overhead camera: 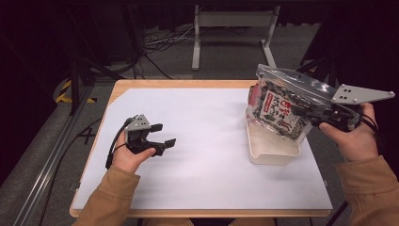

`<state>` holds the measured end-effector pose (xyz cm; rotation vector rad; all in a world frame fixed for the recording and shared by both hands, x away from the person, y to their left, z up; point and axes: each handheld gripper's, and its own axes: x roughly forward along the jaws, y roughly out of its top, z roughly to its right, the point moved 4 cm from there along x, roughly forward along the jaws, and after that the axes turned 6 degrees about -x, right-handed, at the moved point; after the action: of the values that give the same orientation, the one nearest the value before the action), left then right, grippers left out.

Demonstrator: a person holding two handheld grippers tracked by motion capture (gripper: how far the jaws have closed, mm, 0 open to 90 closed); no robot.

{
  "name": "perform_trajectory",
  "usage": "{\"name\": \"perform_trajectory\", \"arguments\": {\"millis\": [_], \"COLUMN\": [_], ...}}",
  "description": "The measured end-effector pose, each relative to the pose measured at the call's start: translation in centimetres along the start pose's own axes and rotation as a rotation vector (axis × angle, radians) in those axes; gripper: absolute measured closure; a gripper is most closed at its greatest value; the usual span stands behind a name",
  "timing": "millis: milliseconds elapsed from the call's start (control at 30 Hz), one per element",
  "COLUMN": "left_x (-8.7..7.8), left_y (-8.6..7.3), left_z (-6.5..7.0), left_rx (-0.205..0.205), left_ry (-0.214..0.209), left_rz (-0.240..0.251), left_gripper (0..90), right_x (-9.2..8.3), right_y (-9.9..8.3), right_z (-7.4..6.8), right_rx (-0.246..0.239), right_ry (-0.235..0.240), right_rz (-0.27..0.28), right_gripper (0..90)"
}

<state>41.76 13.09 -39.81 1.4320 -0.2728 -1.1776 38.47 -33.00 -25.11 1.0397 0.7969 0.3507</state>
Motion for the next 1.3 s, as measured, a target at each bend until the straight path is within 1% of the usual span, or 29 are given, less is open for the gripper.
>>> {"name": "perform_trajectory", "arguments": {"millis": [67, 100, 133, 300, 400, 500, 633, 700, 800, 833, 867, 900, 1000, 1100, 1167, 1200, 1233, 1300], "left_x": [0.0, 0.1, 0.1, 0.1, 0.0, 0.1, 0.2, 0.2, 0.2, 0.2, 0.2, 0.2, 0.2, 0.2, 0.2, 0.2, 0.2, 0.1], "left_y": [0.0, 0.0, 0.0, -0.1, -0.1, -0.1, -0.1, -0.1, -0.1, -0.1, -0.1, -0.1, -0.1, -0.1, -0.1, -0.1, -0.1, -0.1], "left_z": [0.0, 0.1, 0.1, 0.1, 0.1, 0.1, 0.1, 0.2, 0.1, 0.2, 0.2, 0.2, 0.2, 0.2, 0.2, 0.2, 0.3, 0.3], "left_rx": [0.0, -0.014, -0.014, -0.014, -0.015, -0.015, -0.004, -0.01, -0.006, -0.01, -0.011, -0.011, -0.014, -0.012, -0.013, -0.011, -0.011, -0.015], "left_ry": [-0.001, -0.004, -0.005, -0.006, -0.006, -0.008, -0.004, -0.005, -0.004, -0.004, -0.005, -0.005, -0.005, -0.005, -0.006, -0.005, -0.007, -0.009], "left_rz": [-0.001, -0.007, -0.007, -0.008, -0.007, -0.01, -0.011, -0.012, -0.012, -0.011, -0.011, -0.011, -0.012, -0.011, -0.011, -0.011, -0.009, -0.005], "left_gripper": [19.3, 19.1, 18.5, 18.6, 18.6, 18.6, 18.6, 18.5, 18.6, 18.6, 18.6, 18.6, 18.6, 18.5, 18.5, 18.5, 18.5, 18.4], "right_x": [0.1, 0.2, 0.4, 1.1, 1.4, 1.8, 2.5, 2.8, 2.8, 3.0, 3.4, 3.5, 3.5, 3.6, 4.0, 4.6, 4.9, 4.7], "right_y": [-0.1, -0.1, -0.2, -0.6, -1.0, -1.6, -2.5, -3.1, -3.9, -4.4, -5.0, -5.2, -5.2, -5.5, -6.1, -6.7, -7.2, -7.6], "right_z": [0.0, -0.1, -0.1, -0.3, -0.2, -0.3, -0.6, -0.8, -0.7, -0.8, -1.0, -1.1, -1.2, -0.9, -0.9, -0.9, -0.9, -0.6], "right_rx": [0.001, 0.0, -0.001, 0.018, 0.019, 0.028, 0.031, 0.027, 0.055, 0.072, 0.06, 0.053, 0.053, 0.075, 0.09, 0.098, 0.105, 0.128], "right_ry": [-0.017, -0.031, -0.042, -0.058, -0.076, -0.063, -0.065, -0.07, -0.062, -0.046, -0.04, -0.038, -0.041, -0.026, -0.009, -0.002, -0.002, -0.006], "right_rz": [-0.013, -0.024, -0.035, -0.076, -0.081, -0.1, -0.12, -0.121, -0.11, -0.127, -0.125, -0.117, -0.114, -0.118, -0.143, -0.159, -0.152, -0.133], "right_gripper": [75.6, 75.6, 75.6, 75.6, 75.7, 75.7, 75.7, 75.8, 75.8, 75.9, 75.9, 75.9, 75.9, 75.9, 75.9, 75.9, 75.9, 75.9]}}
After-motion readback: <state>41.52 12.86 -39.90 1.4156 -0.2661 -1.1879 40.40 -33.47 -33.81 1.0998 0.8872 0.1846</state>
